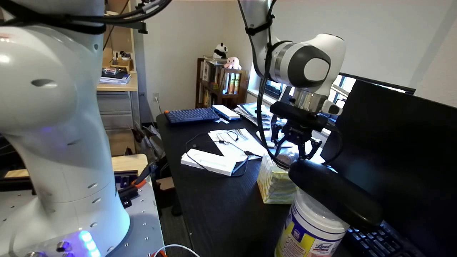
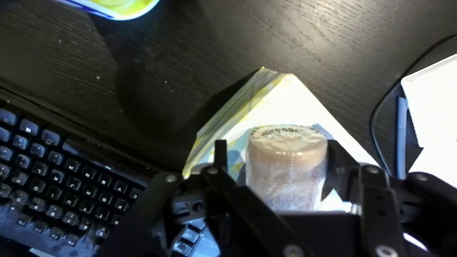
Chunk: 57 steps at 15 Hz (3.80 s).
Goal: Get the item on top of the wipe box and place it on the black eyeglass case
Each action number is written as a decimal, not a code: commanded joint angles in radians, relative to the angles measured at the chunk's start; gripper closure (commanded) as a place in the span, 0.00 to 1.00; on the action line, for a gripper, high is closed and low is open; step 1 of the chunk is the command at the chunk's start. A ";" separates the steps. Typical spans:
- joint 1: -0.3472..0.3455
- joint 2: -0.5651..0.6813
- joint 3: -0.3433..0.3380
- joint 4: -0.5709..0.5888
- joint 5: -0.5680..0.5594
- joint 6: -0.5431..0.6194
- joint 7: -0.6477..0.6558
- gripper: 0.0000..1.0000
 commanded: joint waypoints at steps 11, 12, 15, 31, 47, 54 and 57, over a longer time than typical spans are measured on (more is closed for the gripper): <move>-0.012 -0.133 0.059 -0.001 0.043 -0.077 -0.053 0.85; -0.006 -0.157 0.061 -0.003 0.043 -0.089 -0.048 0.85; 0.010 -0.262 0.061 -0.005 0.044 -0.202 -0.051 0.85; -0.075 -0.646 -0.177 -0.058 0.018 -0.534 0.031 0.85; -0.160 -0.652 -0.172 -0.168 -0.105 -0.381 0.191 0.85; -0.195 -0.640 -0.193 -0.211 -0.198 -0.366 0.192 0.85; -0.197 -0.620 -0.224 -0.202 -0.181 -0.360 0.179 0.85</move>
